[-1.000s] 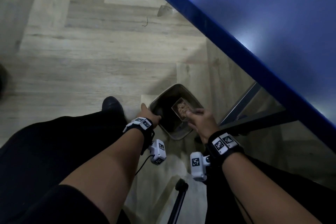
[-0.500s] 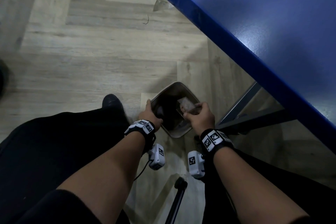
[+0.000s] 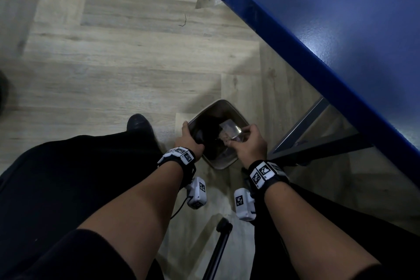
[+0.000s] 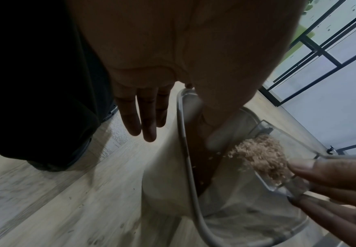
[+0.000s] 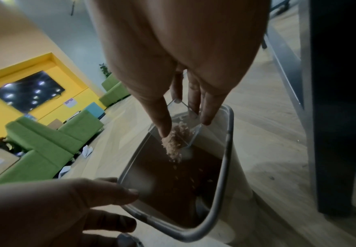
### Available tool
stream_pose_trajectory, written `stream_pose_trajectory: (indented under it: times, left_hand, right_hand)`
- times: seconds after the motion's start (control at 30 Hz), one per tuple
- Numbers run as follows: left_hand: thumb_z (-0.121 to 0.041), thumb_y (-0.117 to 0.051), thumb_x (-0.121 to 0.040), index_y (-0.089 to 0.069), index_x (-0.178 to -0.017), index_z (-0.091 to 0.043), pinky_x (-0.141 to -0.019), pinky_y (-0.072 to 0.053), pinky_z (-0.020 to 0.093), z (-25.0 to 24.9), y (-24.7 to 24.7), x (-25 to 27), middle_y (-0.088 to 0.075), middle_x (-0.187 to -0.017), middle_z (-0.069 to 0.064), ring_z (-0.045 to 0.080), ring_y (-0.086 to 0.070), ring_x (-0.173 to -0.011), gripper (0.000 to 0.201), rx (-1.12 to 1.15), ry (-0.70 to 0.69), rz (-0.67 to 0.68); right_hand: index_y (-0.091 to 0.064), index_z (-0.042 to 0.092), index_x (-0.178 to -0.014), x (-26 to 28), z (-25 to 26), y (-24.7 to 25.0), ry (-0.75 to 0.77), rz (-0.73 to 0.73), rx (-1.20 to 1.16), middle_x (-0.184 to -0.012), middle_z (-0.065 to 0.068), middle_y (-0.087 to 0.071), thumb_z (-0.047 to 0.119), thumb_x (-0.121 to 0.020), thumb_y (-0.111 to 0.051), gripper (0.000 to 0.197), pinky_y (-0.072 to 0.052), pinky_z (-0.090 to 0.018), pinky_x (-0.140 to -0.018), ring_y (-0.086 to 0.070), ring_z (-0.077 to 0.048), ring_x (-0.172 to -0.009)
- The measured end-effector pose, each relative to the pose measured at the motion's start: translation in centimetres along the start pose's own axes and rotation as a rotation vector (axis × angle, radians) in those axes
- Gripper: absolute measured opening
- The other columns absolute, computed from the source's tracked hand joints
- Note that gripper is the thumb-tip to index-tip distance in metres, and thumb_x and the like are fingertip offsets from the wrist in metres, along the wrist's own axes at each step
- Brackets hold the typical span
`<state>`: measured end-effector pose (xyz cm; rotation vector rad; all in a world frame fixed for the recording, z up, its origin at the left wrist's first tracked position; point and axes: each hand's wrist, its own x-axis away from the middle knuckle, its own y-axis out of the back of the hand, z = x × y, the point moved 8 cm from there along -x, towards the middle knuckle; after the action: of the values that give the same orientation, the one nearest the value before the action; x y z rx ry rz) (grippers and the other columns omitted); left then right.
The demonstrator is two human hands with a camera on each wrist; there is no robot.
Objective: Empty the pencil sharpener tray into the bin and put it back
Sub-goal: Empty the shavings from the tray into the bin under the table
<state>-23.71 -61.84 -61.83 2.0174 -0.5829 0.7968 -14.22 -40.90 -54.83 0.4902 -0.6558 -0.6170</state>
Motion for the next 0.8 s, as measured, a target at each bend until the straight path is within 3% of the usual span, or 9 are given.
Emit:
stream_pose_trajectory:
  times: [0.17,0.3,0.43,0.5,0.6,0.73,0.8]
  left_hand:
    - [-0.026,-0.072,-0.084,0.006,-0.162,-0.035,-0.092,-0.054,0.045,0.3,-0.4,0.0,-0.069,-0.122,0.021,0.043,-0.068,-0.108,0.11,0.002,0.004,0.005]
    - [-0.025,-0.072,-0.084,0.007,-0.161,-0.036,-0.092,-0.054,0.045,0.3,-0.4,0.1,-0.069,-0.122,0.021,0.043,-0.068,-0.108,0.11,0.005,0.002,0.014]
    - [-0.025,-0.071,-0.084,0.01,-0.161,-0.034,-0.091,-0.054,0.045,0.2,-0.3,0.2,-0.069,-0.122,0.021,0.043,-0.068,-0.107,0.112,0.01,0.006,0.026]
    - [-0.026,-0.071,-0.085,0.012,-0.161,-0.033,-0.088,-0.054,0.043,0.1,-0.4,0.4,-0.069,-0.121,0.02,0.042,-0.069,-0.105,0.113,0.008,0.005,0.033]
    - [-0.028,-0.071,-0.084,0.014,-0.161,-0.033,-0.085,-0.055,0.042,0.1,-0.5,0.4,-0.07,-0.119,0.02,0.04,-0.07,-0.102,0.114,0.012,0.004,0.036]
    - [-0.037,-0.074,-0.081,0.008,-0.16,-0.038,-0.093,-0.054,0.044,0.4,-0.3,0.3,-0.069,-0.124,0.019,0.041,-0.068,-0.108,0.113,0.066,0.018,0.043]
    - [-0.032,-0.072,-0.081,0.003,-0.16,-0.039,-0.097,-0.053,0.045,0.6,0.0,0.1,-0.068,-0.127,0.019,0.041,-0.067,-0.11,0.109,0.089,0.019,0.048]
  right_hand:
    - [-0.061,0.017,-0.1,0.2,0.3,-0.3,0.001,0.014,0.032,-0.095,-0.001,-0.071,0.012,-0.069,-0.094,0.047,-0.041,-0.004,-0.052,-0.065,-0.011,-0.073]
    - [-0.059,0.018,-0.101,0.5,0.4,-0.4,0.003,-0.003,0.048,-0.103,-0.005,-0.072,0.01,-0.069,-0.093,0.047,-0.041,-0.008,-0.055,-0.068,-0.016,-0.08]
    - [-0.057,0.021,-0.097,0.7,0.8,0.1,0.048,-0.047,0.091,-0.098,-0.005,-0.071,0.01,-0.069,-0.091,0.046,-0.04,-0.01,-0.053,-0.069,-0.021,-0.082]
    - [-0.056,0.022,-0.094,0.9,1.2,-0.3,0.085,-0.037,0.136,-0.097,-0.004,-0.069,0.013,-0.068,-0.091,0.045,-0.042,-0.019,-0.057,-0.068,-0.023,-0.082]
    - [-0.055,0.021,-0.093,0.9,1.2,-0.6,0.077,-0.043,0.152,-0.096,-0.005,-0.068,0.013,-0.069,-0.088,0.042,-0.041,-0.024,-0.061,-0.066,-0.025,-0.079]
    - [-0.053,0.023,-0.094,1.2,1.6,-1.2,0.101,-0.028,0.206,-0.103,-0.005,-0.066,0.011,-0.066,-0.085,0.044,-0.046,-0.026,-0.07,-0.063,-0.021,-0.083]
    - [-0.054,0.021,-0.098,1.8,2.0,-1.8,0.124,0.031,0.262,-0.106,-0.004,-0.06,0.008,-0.068,-0.084,0.044,-0.046,-0.028,-0.074,-0.06,-0.022,-0.086]
